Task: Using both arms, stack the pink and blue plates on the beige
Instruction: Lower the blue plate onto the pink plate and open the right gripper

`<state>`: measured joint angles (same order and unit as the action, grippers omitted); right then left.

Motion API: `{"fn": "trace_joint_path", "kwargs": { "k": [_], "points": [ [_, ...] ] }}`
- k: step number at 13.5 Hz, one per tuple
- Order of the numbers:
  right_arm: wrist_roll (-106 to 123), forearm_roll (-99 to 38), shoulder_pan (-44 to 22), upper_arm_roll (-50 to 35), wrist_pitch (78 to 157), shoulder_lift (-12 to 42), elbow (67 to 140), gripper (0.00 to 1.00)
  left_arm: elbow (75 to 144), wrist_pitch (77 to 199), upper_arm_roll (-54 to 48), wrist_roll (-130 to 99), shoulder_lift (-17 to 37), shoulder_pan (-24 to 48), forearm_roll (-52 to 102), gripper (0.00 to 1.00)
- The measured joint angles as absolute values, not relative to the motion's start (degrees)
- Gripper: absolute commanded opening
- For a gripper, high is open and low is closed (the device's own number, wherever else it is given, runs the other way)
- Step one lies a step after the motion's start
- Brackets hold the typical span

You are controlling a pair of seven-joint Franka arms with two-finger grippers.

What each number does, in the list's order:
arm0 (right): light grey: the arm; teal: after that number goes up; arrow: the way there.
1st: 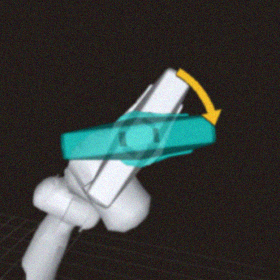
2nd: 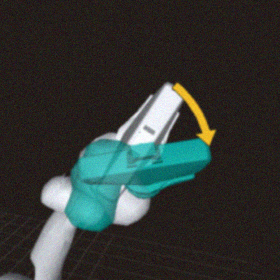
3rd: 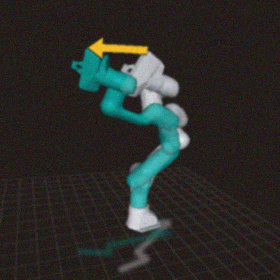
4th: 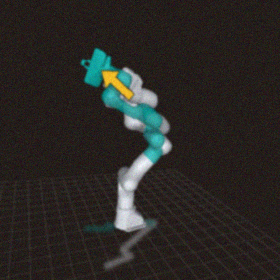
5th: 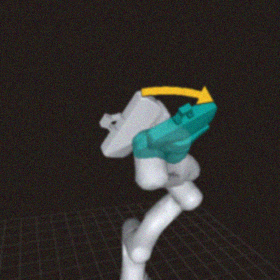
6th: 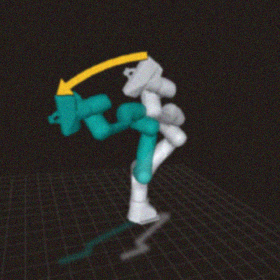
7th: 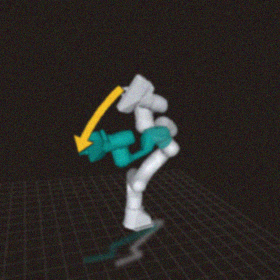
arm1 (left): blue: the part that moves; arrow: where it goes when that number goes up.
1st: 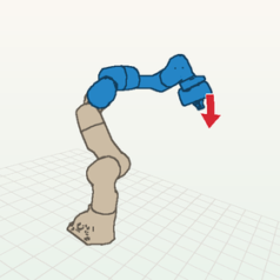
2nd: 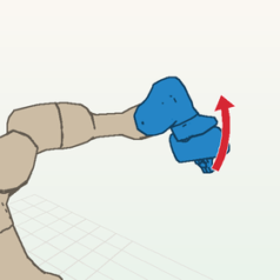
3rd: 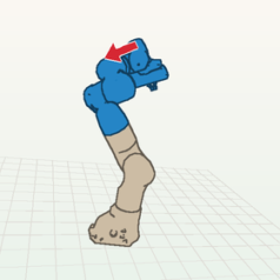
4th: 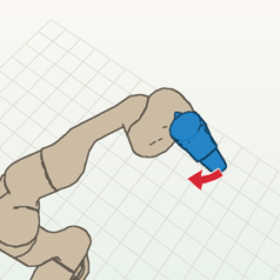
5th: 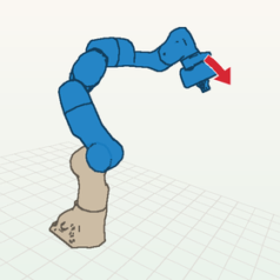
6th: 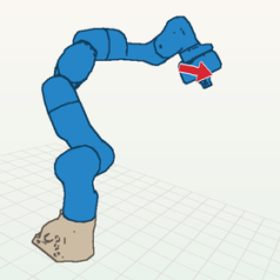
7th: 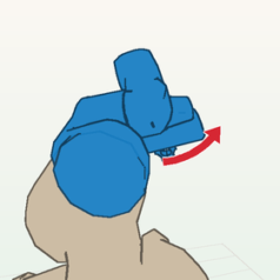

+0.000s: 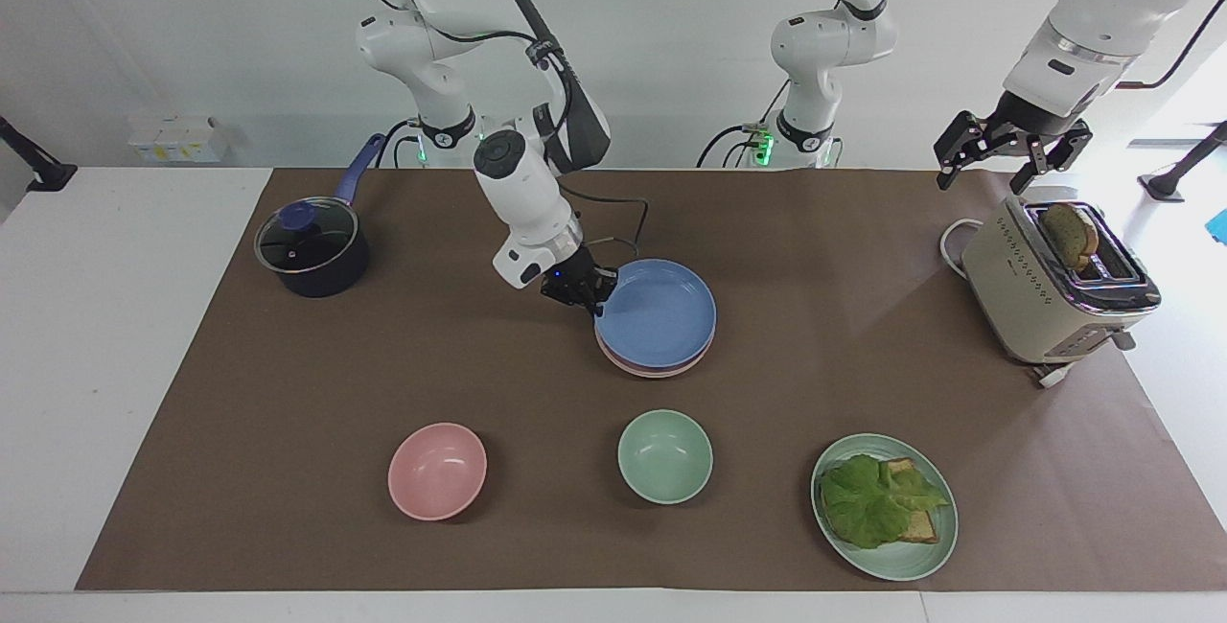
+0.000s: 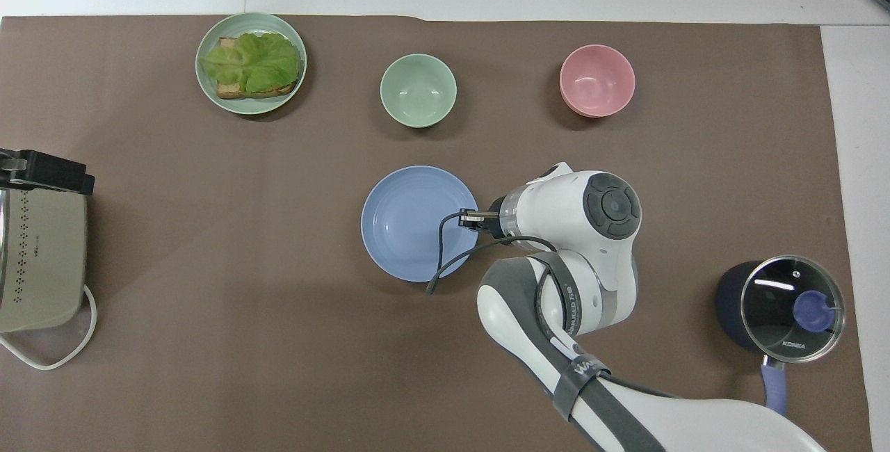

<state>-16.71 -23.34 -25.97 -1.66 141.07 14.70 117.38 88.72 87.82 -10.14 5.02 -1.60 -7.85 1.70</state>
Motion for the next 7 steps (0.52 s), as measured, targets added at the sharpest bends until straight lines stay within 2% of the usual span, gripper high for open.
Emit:
{"fn": "trace_joint_path", "kwargs": {
  "k": [1,2,4,7],
  "points": [
    [-16.7,-23.3,-26.0,-1.7,141.1,14.8,117.4,0.34,88.7,87.8,-10.1,5.0,-1.6,-7.9,1.7,1.00],
    [-16.7,-23.3,-26.0,-1.7,141.1,14.8,117.4,0.71,88.7,87.8,-10.1,5.0,-1.6,-7.9,1.7,1.00],
    [-16.7,-23.3,-26.0,-1.7,141.2,14.8,117.3,0.72,88.7,87.8,-10.1,5.0,-1.6,-7.9,1.7,1.00],
    [-16.7,-23.3,-26.0,-1.7,141.4,14.8,117.2,0.95,88.7,87.8,-10.1,5.0,-1.6,-7.9,1.7,1.00]
  ]
}}
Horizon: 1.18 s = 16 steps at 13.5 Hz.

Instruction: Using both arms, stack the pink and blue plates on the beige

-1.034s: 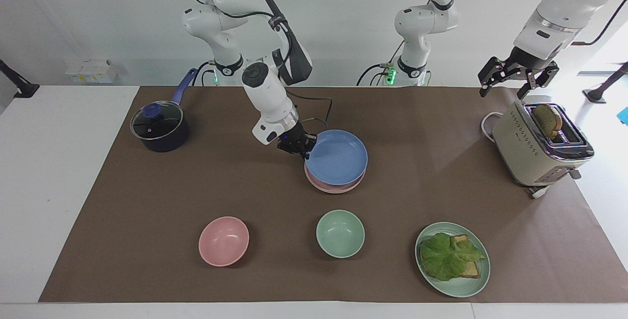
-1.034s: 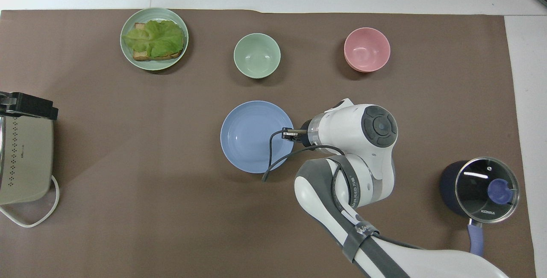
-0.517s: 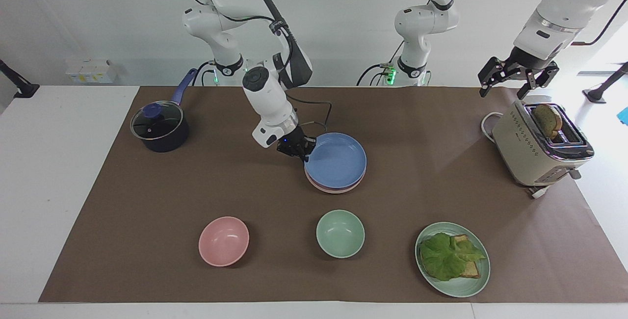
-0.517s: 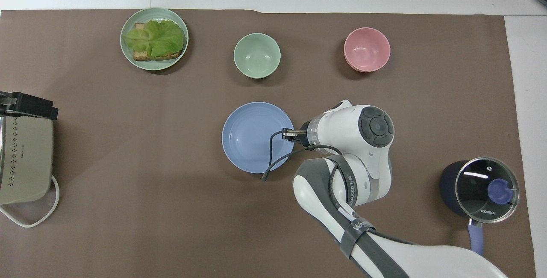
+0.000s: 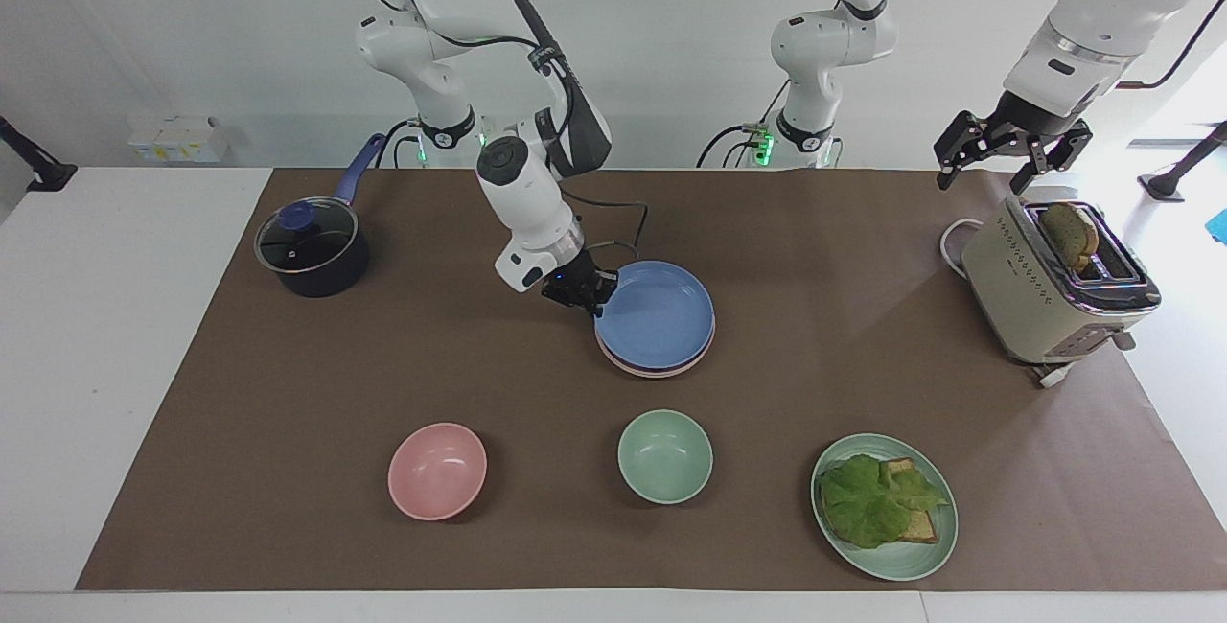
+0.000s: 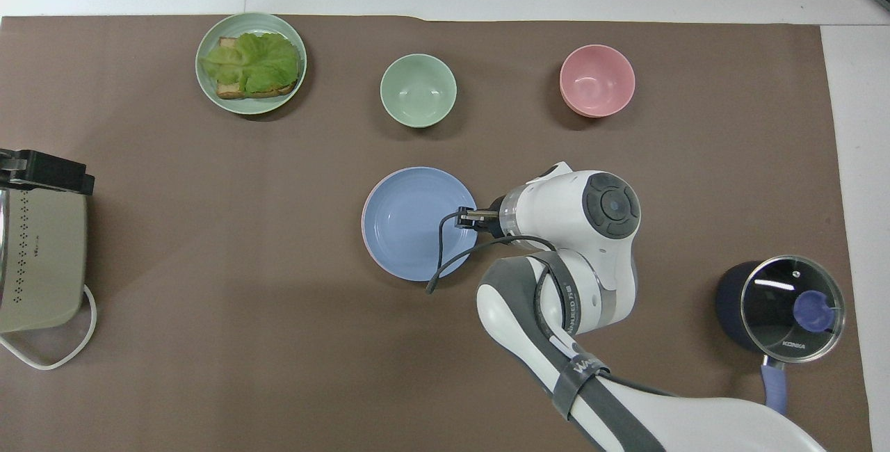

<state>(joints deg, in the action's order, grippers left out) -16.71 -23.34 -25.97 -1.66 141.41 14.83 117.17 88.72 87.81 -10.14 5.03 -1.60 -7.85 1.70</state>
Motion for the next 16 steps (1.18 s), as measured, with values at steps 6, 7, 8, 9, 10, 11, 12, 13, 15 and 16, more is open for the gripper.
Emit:
{"fn": "trace_joint_path", "kwargs": {
  "k": [6,7,8,9,10,11,12,13,15,16],
  "points": [
    [-16.7,-21.2,-24.1,-0.3,141.4,12.1,115.9,1.00,88.7,87.8,-10.1,5.0,-1.6,-7.9,1.7,1.00],
    [-16.7,-18.2,-22.3,-0.2,139.8,10.6,115.8,1.00,88.7,87.8,-10.1,5.0,-1.6,-7.9,1.7,1.00],
    [-16.7,-15.0,-20.0,-0.1,137.6,8.9,115.7,1.00,88.7,87.8,-10.1,5.0,-1.6,-7.9,1.7,1.00],
    [-16.7,-12.2,-17.5,-0.1,135.3,7.1,115.7,1.00,88.7,87.8,-10.1,5.0,-1.6,-7.9,1.7,1.00],
    [-16.6,-10.4,-15.0,-0.1,133.4,5.5,115.7,1.00,88.7,87.8,-10.1,5.0,-1.6,-7.9,1.7,1.00],
    [-16.2,-9.1,-12.7,-0.1,131.6,4.1,115.7,1.00,88.7,87.8,-10.1,5.0,-1.6,-7.9,1.7,1.00],
    [-15.6,-8.3,-10.5,-0.1,129.6,2.6,115.6,1.00,88.7,87.8,-10.1,5.0,-1.6,-7.9,1.7,1.00],
    [-15.2,-7.5,-8.7,-0.1,127.4,1.2,115.5,1.00,88.7,87.8,-10.1,5.0,-1.6,-7.9,1.7,1.00],
    [-14.6,-6.6,-5.2,-0.1,121.7,-1.6,114.3,1.00,88.7,87.8,-10.1,5.0,-1.6,-7.9,1.7,1.00],
    [-14.3,-6.4,-3.6,0.0,117.5,-2.8,112.5,1.00,88.7,87.8,-10.1,5.0,-1.6,-7.9,1.7,1.00]
  ]
}}
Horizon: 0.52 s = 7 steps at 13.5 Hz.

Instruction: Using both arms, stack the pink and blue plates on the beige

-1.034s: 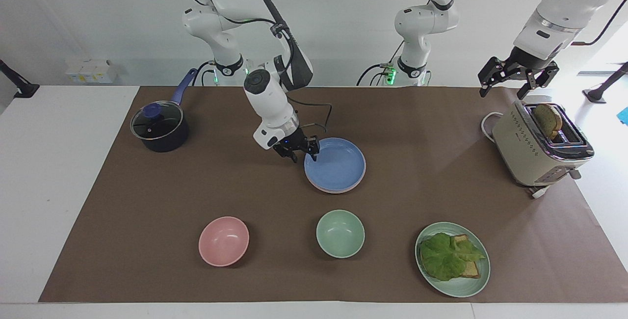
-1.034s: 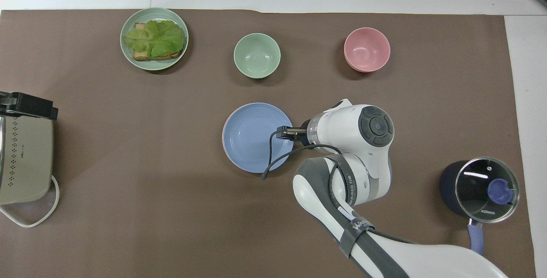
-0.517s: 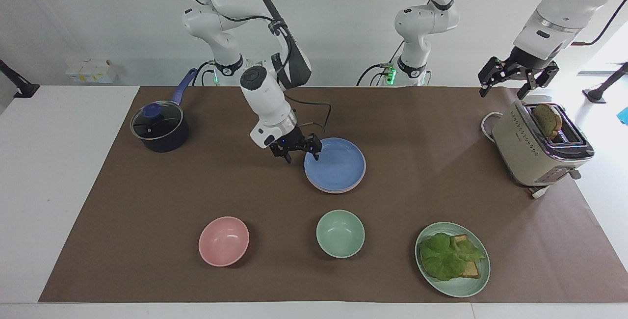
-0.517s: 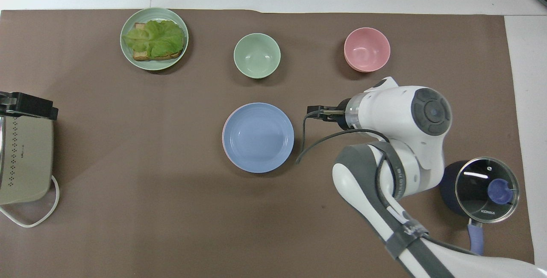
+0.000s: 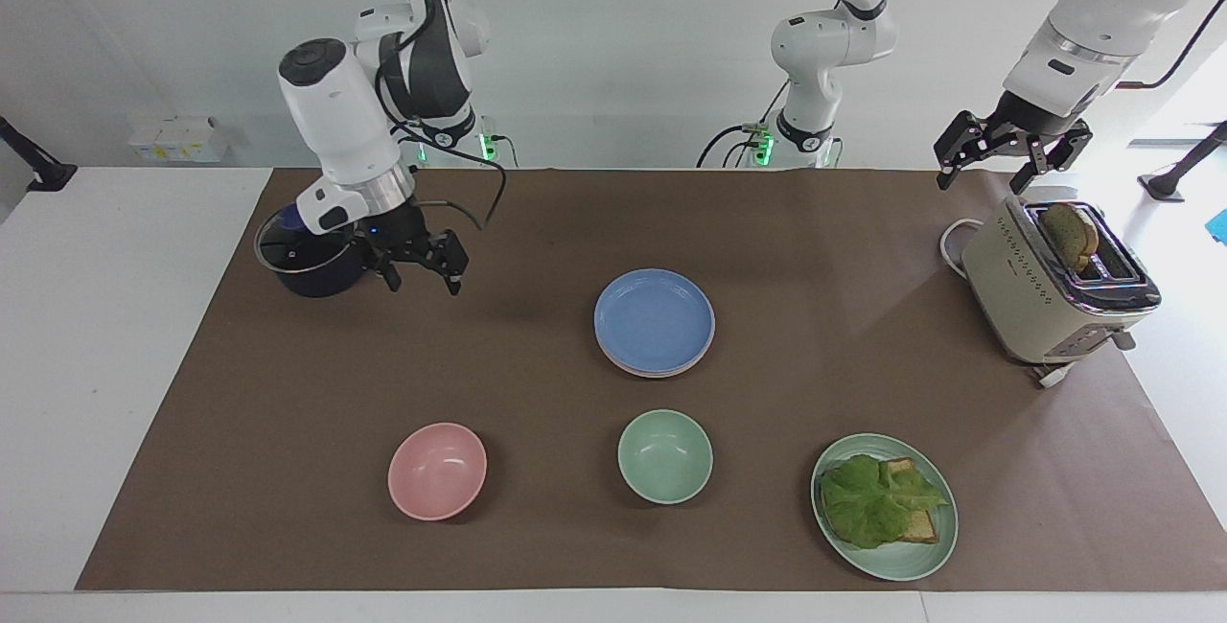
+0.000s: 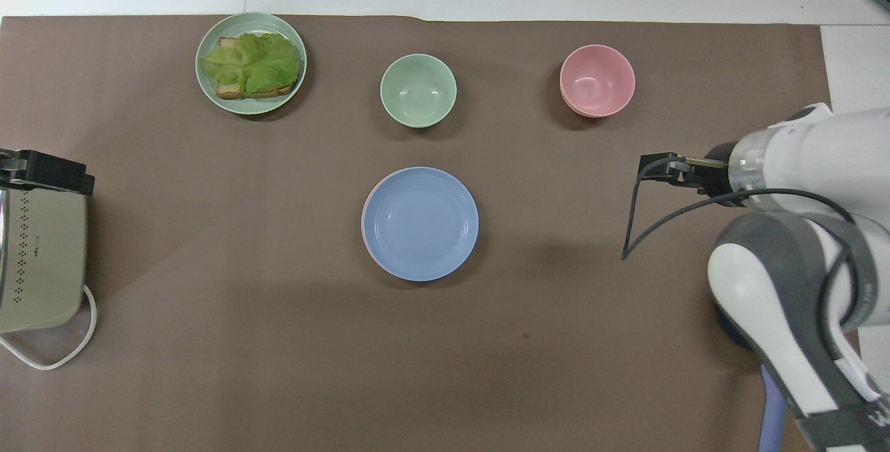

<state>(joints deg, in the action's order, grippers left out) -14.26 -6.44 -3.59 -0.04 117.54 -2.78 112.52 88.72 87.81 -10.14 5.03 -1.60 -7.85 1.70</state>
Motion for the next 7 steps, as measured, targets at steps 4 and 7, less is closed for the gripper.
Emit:
{"fn": "trace_joint_path", "kwargs": {
  "k": [4,7],
  "points": [
    [-12.9,-1.6,-0.9,0.0,103.4,-4.1,101.2,1.00,88.7,87.8,-10.1,5.0,-1.6,-7.9,1.7,1.00],
    [-11.3,0.5,-0.9,-0.1,98.7,-3.6,96.3,1.00,88.7,87.8,-10.1,5.0,-1.6,-7.9,1.7,1.00]
  ]
}}
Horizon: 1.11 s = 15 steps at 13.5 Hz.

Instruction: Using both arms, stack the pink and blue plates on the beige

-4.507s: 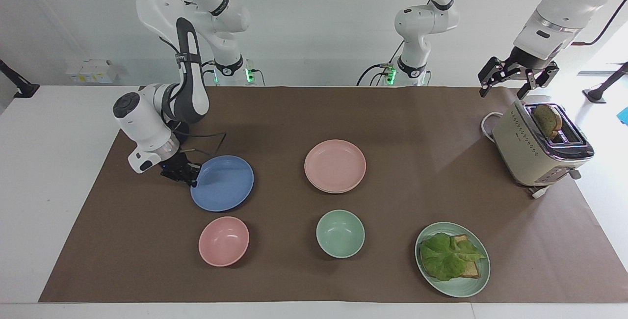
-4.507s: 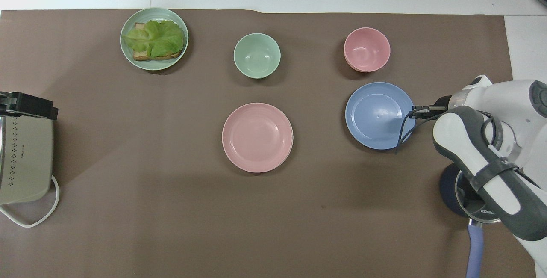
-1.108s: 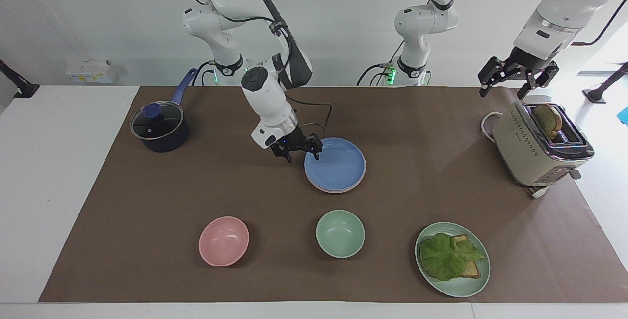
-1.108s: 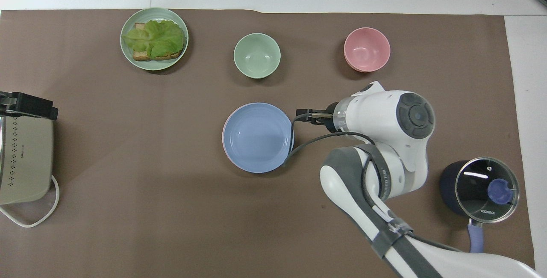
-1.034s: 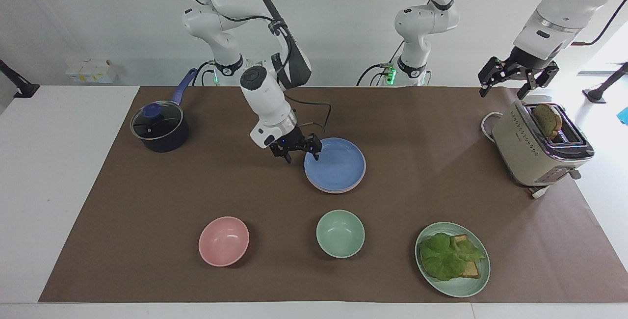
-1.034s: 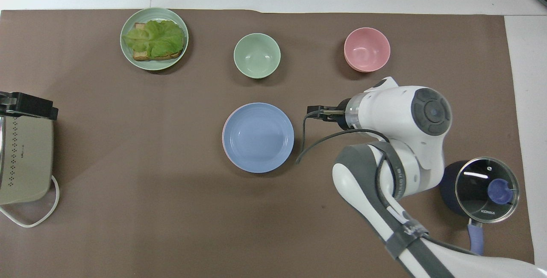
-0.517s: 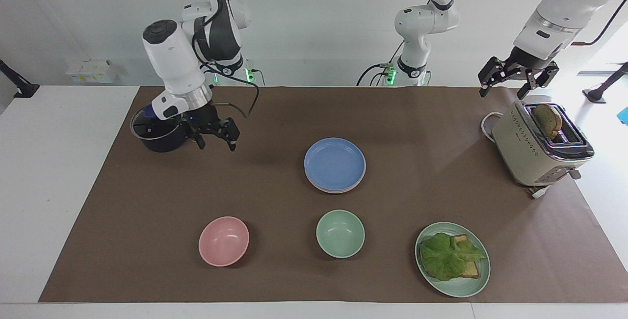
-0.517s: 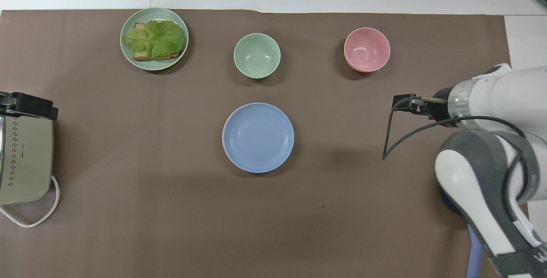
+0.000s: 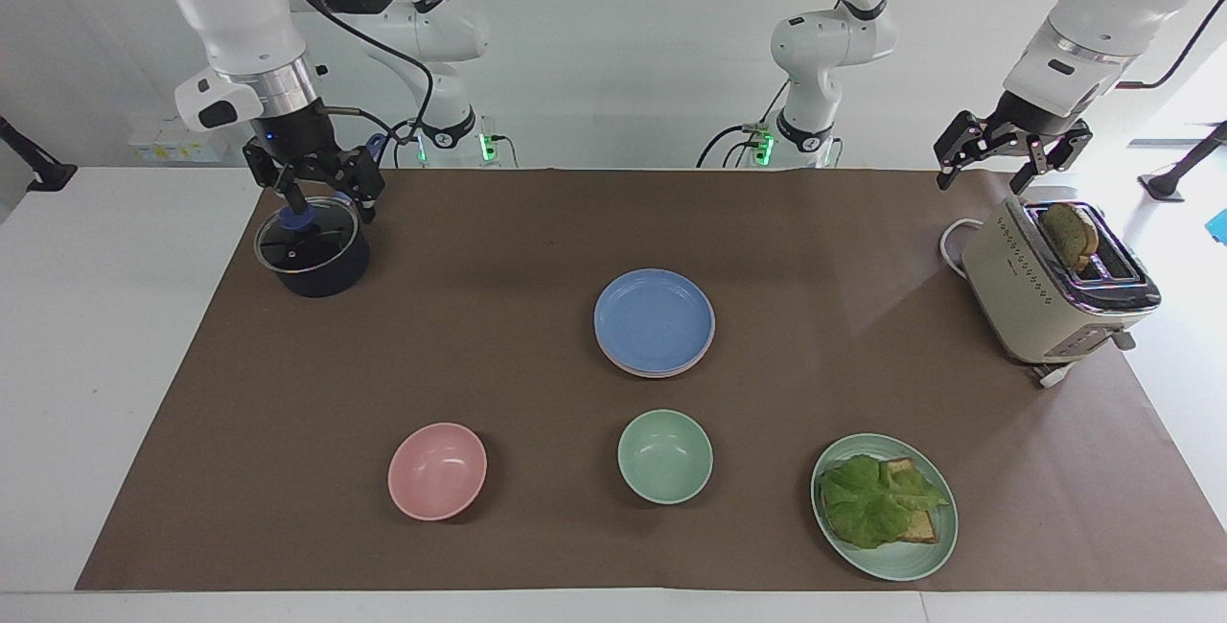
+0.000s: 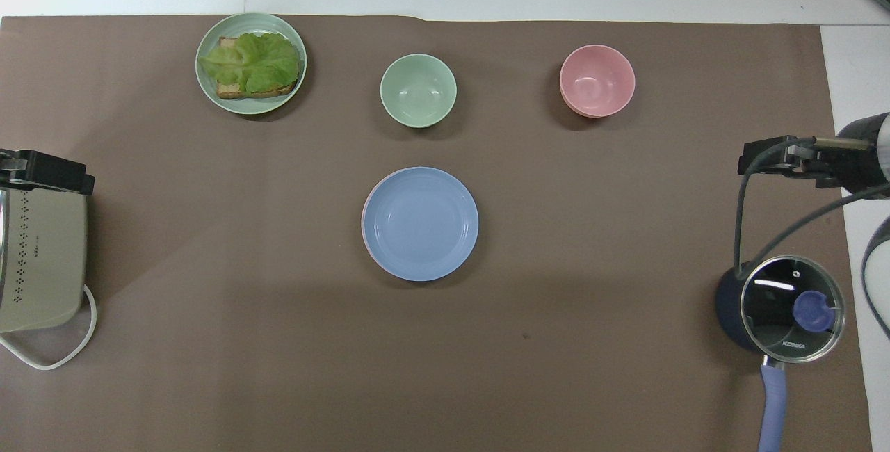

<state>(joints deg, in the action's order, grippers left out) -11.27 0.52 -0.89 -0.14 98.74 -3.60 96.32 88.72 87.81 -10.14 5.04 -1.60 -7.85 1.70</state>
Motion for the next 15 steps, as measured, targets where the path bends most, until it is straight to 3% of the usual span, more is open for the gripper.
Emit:
{"fn": "trace_joint_path", "kwargs": {
  "k": [5,15],
  "points": [
    [-10.5,1.3,-0.6,-0.1,91.9,0.6,88.4,1.00,88.7,87.8,-10.1,5.0,-1.6,-7.9,1.7,1.00],
    [-9.3,1.3,-0.3,-0.1,91.5,1.2,87.3,1.00,88.7,87.8,-10.1,5.0,-1.6,-7.9,1.7,1.00]
  ]
}}
